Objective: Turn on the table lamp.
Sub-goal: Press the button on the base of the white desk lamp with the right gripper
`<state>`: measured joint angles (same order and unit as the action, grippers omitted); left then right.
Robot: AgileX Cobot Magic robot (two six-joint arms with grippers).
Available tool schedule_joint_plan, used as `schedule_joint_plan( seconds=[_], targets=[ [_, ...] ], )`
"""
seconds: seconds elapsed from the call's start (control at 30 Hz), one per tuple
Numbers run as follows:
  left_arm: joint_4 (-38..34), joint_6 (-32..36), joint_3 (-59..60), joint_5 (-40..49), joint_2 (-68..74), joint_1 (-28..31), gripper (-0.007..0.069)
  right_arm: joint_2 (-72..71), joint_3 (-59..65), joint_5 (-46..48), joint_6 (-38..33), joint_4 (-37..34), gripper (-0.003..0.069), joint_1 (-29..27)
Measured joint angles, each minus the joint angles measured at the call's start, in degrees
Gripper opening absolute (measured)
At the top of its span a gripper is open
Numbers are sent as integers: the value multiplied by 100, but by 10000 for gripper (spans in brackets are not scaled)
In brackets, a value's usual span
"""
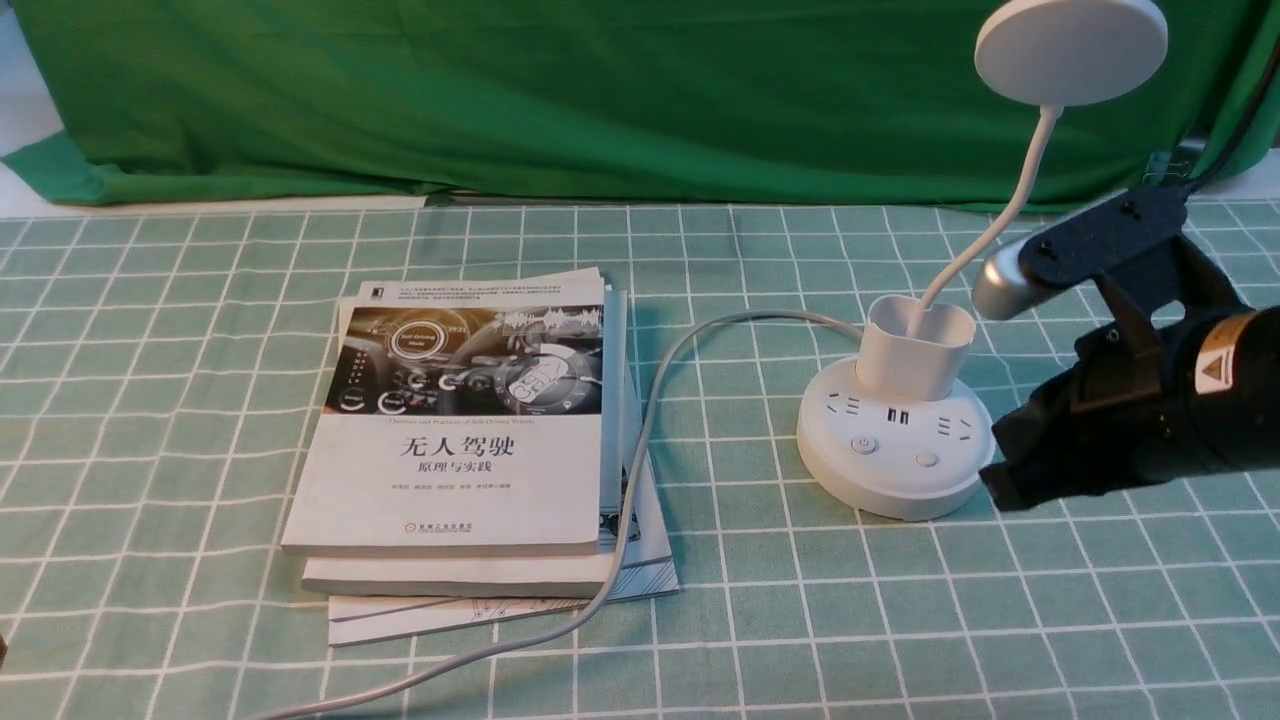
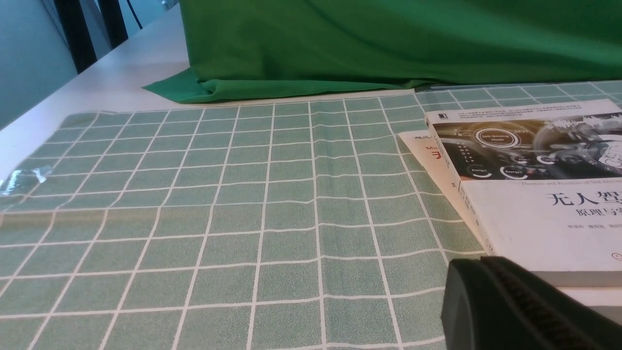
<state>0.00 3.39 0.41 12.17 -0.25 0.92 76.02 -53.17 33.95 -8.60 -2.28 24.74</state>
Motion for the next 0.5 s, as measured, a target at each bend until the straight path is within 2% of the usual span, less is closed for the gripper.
schedule_joint_plan(
  seconds=[0.23,0.5],
  targets=[
    [-33,0,0,0,0,0,21,556,-328,26,0,-23,29,-528],
    [-33,0,0,0,0,0,21,1354,-331,-164,-6,-259,29,-541]
  ],
)
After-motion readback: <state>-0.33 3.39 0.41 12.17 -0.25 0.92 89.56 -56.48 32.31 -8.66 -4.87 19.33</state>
